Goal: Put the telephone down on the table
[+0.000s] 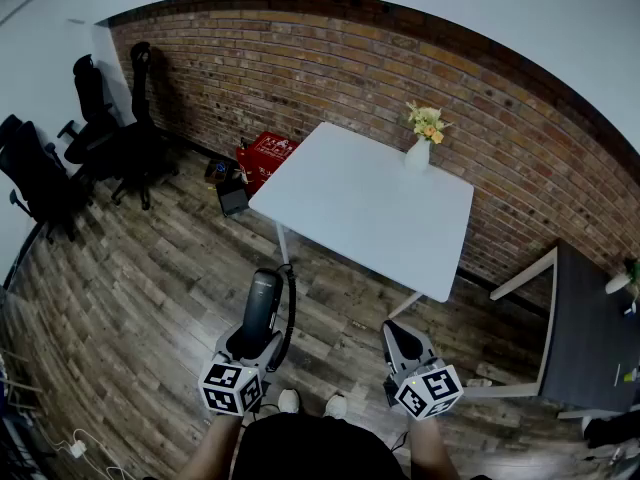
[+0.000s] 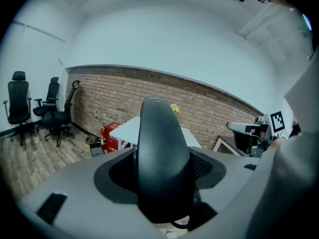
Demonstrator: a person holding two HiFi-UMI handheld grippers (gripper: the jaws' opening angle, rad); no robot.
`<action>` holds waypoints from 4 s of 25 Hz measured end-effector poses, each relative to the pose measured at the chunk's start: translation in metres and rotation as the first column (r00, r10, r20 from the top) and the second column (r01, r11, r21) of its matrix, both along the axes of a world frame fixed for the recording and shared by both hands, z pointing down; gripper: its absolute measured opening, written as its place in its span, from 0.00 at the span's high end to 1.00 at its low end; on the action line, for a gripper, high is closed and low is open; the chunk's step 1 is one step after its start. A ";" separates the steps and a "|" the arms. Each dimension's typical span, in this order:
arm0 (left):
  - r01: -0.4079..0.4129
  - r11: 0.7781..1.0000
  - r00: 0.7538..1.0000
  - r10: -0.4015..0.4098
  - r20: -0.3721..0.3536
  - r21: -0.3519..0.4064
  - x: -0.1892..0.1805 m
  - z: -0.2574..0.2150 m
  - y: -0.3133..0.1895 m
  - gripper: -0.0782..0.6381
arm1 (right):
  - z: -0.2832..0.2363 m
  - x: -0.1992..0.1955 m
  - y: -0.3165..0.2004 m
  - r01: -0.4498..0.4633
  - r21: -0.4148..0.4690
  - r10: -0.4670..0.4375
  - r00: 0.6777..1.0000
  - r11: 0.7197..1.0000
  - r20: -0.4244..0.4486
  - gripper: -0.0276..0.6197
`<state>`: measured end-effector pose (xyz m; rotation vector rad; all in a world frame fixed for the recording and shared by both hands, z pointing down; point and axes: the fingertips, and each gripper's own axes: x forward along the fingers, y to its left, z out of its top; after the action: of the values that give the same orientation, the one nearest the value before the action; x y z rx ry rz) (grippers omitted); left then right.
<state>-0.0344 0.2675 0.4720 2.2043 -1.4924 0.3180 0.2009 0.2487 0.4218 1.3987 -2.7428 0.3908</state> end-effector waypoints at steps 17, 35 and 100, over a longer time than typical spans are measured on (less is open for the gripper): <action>-0.088 0.996 0.996 0.088 -0.009 0.019 -0.012 -0.004 0.012 0.49 | -0.003 -0.014 0.035 -0.082 -0.002 0.082 0.997 0.997 0.000 0.92; -0.044 0.999 0.999 0.045 -0.028 0.031 -0.074 0.003 0.014 0.49 | -0.001 -0.072 0.028 -0.033 -0.006 0.033 0.999 0.999 -0.013 0.92; 0.203 0.979 0.979 -0.203 -0.001 -0.008 -0.060 0.014 -0.288 0.49 | 0.051 -0.068 -0.331 0.251 -0.111 -0.255 0.967 0.962 -0.028 0.92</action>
<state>-0.0945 -0.0207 0.4856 2.0235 -1.6951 0.2540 0.1324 -0.0819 0.4731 1.0033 -2.7715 0.4796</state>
